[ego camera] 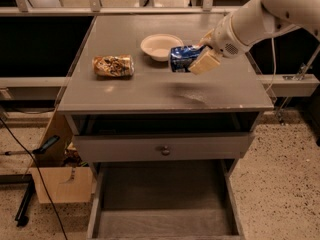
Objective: Pick pepsi can from middle drawer and place on counter
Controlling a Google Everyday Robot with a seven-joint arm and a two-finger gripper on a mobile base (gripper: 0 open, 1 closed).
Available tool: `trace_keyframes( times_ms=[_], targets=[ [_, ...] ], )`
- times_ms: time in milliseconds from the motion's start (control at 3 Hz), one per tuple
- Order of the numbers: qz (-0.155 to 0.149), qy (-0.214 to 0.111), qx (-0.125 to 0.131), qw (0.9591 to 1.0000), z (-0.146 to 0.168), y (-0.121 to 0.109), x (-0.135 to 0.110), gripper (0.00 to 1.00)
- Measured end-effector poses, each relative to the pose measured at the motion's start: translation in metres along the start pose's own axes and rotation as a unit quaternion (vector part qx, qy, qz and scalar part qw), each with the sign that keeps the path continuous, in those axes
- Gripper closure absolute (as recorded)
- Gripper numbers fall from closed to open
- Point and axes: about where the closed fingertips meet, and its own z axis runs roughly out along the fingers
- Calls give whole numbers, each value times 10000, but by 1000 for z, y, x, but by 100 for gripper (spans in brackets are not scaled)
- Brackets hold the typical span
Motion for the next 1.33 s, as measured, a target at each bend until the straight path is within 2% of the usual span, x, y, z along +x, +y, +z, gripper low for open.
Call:
trace_keyframes(
  times_ms=[1000,1333],
  targets=[
    [391,36,-126,9991,27,8,31,97],
    [391,36,-127,9991,27,8,31,75]
  ],
)
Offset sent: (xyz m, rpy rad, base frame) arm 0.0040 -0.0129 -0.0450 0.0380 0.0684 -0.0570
